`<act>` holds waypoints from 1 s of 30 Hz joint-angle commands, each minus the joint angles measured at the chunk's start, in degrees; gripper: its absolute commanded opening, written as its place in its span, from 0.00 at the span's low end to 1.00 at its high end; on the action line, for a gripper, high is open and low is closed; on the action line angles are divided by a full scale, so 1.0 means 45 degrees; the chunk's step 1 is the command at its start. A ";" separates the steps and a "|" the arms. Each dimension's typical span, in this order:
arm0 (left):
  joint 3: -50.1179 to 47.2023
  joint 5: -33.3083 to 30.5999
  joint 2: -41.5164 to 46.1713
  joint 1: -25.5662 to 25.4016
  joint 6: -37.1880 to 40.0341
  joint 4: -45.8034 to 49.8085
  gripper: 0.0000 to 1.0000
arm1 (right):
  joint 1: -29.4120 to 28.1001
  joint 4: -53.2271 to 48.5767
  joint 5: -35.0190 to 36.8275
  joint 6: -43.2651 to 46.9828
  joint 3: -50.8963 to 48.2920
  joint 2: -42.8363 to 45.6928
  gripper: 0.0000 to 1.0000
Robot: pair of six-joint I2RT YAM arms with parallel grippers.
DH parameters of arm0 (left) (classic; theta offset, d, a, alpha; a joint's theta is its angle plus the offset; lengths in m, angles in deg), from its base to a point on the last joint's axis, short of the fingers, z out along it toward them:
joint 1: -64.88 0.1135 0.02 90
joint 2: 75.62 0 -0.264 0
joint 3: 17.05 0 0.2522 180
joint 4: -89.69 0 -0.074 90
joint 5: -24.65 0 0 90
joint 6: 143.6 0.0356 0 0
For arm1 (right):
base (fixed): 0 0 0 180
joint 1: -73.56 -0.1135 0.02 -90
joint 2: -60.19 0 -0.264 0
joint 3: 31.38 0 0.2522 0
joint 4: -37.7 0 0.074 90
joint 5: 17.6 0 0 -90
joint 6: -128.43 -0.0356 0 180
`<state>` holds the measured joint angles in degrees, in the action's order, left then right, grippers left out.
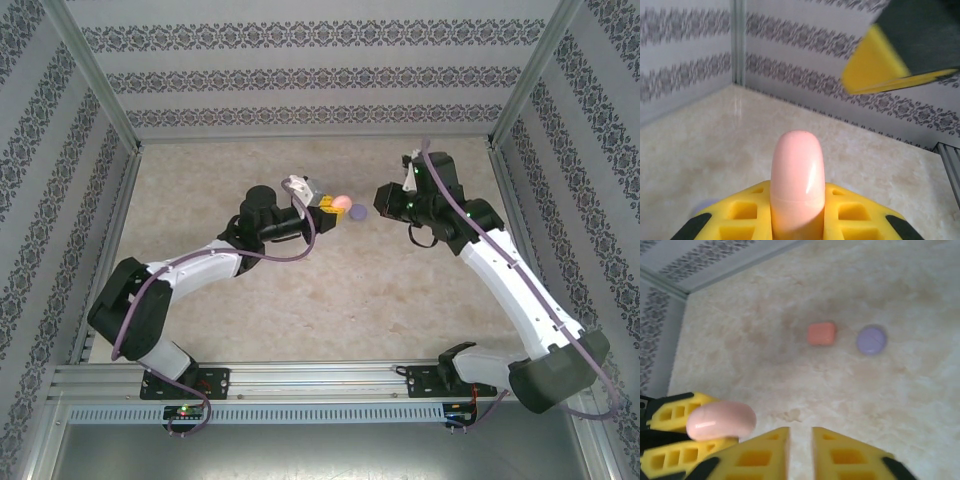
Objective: Insert the wireless bluetooth earbuds into the charging case
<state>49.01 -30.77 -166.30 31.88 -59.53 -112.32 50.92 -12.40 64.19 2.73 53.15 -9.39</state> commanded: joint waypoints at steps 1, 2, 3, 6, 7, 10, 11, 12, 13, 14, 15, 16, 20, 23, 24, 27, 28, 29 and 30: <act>0.0346 -0.1238 -0.0739 -0.0034 -0.1914 0.1743 0.00 | 0.0141 0.0447 0.0746 -0.0357 -0.1020 0.0598 0.27; 0.0514 -0.1378 -0.0945 0.0004 -0.2255 0.2197 0.00 | 0.0156 0.0495 0.0795 -0.0385 -0.1301 0.0749 0.29; 0.0694 -0.1461 -0.1217 0.0077 -0.2615 0.2633 0.00 | 0.0180 0.0552 0.0864 -0.0424 -0.1611 0.0896 0.33; 0.1058 -0.1684 -0.1941 0.0267 -0.3827 0.3475 0.00 | 0.0196 0.0614 0.0944 -0.0504 -0.2260 0.1220 0.42; 0.1257 -0.1568 -0.2212 0.0352 -0.4185 0.3731 0.00 | 0.0205 0.0661 0.0930 -0.0533 -0.2408 0.1315 0.44; 0.1642 -0.1810 -0.2809 0.0537 -0.4914 0.4449 0.00 | 0.0203 0.0783 0.0911 -0.0589 -0.2824 0.1511 0.48; 0.1661 -0.2036 -0.2905 0.0610 -0.5100 0.4556 0.00 | 0.0203 0.0808 0.0907 -0.0599 -0.2886 0.1550 0.48; 0.1704 -0.2196 -0.3034 0.0759 -0.5306 0.4707 0.00 | 0.0204 0.0813 0.0888 -0.0545 -0.2948 0.1591 0.49; 0.1792 -0.2237 -0.3170 0.0946 -0.5511 0.4900 0.00 | 0.0203 0.0803 0.0888 -0.0513 -0.3018 0.1633 0.50; 0.1850 -0.2219 -0.3276 0.1123 -0.5667 0.5019 0.00 | 0.0195 0.0816 0.0896 -0.0505 -0.3093 0.1685 0.50; 0.1941 -0.2178 -0.3405 0.1338 -0.5805 0.5161 0.00 | 0.0205 0.0851 0.0894 -0.0504 -0.3173 0.1736 0.51; 0.2036 -0.2168 -0.3517 0.1524 -0.5897 0.5311 0.00 | 0.0195 0.0872 0.0876 -0.0504 -0.3272 0.1782 0.52; 0.2413 -0.1964 -0.4030 0.2343 -0.6096 0.5625 0.00 | 0.0204 0.0982 0.0828 -0.0464 -0.3474 0.1867 0.53; 0.2883 -0.1528 -0.4582 0.2893 -0.6123 0.5664 0.00 | 0.0194 0.1036 0.0809 -0.0453 -0.3574 0.1888 0.54; 0.3088 -0.1449 -0.4770 0.2999 -0.6095 0.5746 0.00 | 0.0205 0.1053 0.0808 -0.0464 -0.3595 0.1891 0.54; 0.3703 -0.1162 -0.5369 0.3268 -0.6001 0.6059 0.00 | 0.0205 0.1058 0.0843 -0.0445 -0.3620 0.1945 0.56; 0.3968 -0.1054 -0.5559 0.3354 -0.5939 0.6213 0.00 | 0.0200 0.1063 0.0865 -0.0427 -0.3616 0.1957 0.56; 0.4202 -0.0978 -0.5785 0.3389 -0.5891 0.6403 0.00 | 0.0205 0.1063 0.0872 -0.0425 -0.3610 0.1964 0.56; 0.4386 -0.0901 -0.5939 0.3407 -0.5869 0.6480 0.00 | 0.0196 0.1063 0.0889 -0.0408 -0.3596 0.1972 0.56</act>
<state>65.97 -37.30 -191.52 46.77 -85.83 -86.09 51.34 -8.75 67.06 0.68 37.32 -1.68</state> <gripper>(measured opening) 0.207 0.561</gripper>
